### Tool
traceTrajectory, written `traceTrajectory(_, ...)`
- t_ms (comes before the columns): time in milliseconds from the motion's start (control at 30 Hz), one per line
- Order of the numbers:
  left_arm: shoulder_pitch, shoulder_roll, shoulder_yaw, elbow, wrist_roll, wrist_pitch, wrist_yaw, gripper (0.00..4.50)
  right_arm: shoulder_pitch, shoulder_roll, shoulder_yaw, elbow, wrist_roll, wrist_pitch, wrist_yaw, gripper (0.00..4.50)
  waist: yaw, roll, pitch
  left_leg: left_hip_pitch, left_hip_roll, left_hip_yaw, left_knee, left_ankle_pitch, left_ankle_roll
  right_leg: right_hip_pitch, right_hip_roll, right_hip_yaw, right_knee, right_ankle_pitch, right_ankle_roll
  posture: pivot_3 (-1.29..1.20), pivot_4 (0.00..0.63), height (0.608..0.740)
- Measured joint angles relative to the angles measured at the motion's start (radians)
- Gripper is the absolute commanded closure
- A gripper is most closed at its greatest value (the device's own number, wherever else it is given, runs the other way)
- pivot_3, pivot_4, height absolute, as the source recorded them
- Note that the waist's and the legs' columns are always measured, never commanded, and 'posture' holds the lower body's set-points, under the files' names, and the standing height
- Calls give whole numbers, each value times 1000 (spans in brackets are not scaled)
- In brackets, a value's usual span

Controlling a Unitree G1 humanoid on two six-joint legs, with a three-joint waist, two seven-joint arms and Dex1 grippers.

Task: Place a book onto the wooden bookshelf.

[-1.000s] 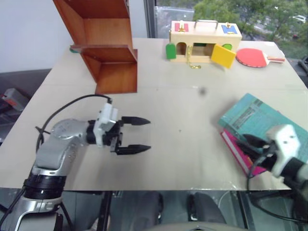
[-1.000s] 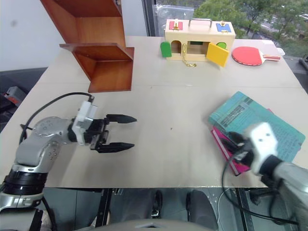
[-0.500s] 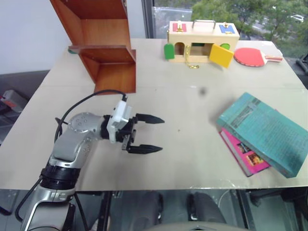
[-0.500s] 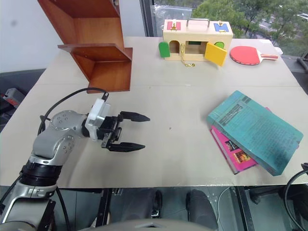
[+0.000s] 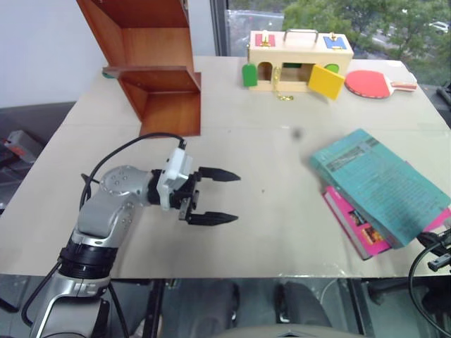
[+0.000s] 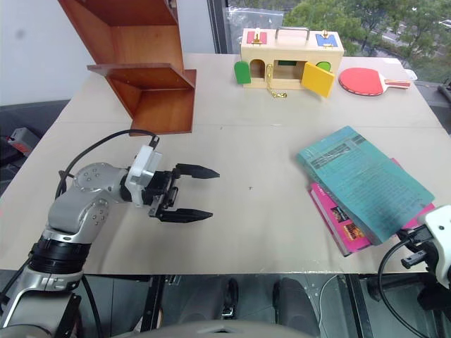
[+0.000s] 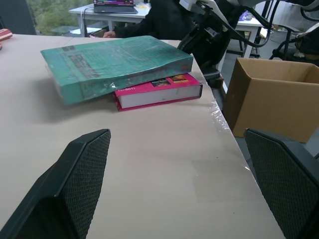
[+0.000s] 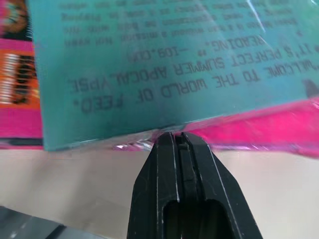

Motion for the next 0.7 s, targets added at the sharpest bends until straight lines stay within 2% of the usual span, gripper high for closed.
traceTrajectory(133,12,0,0,-1,0,0,10,0,22,12,-44,-25,50,20,36,4403,-1,0,0,0,0,0,0,0,0,0,-1,0,0,0,0,0,150,740)
traceTrajectory(267,19,0,0,-4,0,-1,17,0,39,-3,-152,1,79,14,90,4403,0,0,0,0,0,0,0,0,0,0,-1,0,0,0,0,0,150,740)
traceTrajectory(400,20,0,0,-5,0,-1,19,0,2,-61,-196,128,0,-37,61,4403,-1,0,0,1,-1,1,1,0,0,0,0,0,0,0,0,0,150,740)
traceTrajectory(500,21,-1,0,-12,1,-1,28,0,-78,-181,-124,311,-146,-66,-28,4403,-5,0,0,2,-1,3,0,0,0,0,1,3,0,0,0,0,150,740)
traceTrajectory(600,30,-3,0,-33,2,-1,41,0,-324,-243,41,511,-227,-28,-131,4403,-16,-1,-1,2,1,4,1,0,0,-1,3,5,1,0,0,0,150,740)
traceTrajectory(700,37,-1,5,-46,1,0,53,0,-633,-233,116,740,-216,85,-203,4403,-26,2,0,2,1,6,1,1,-2,-1,4,7,1,0,0,0,150,740)
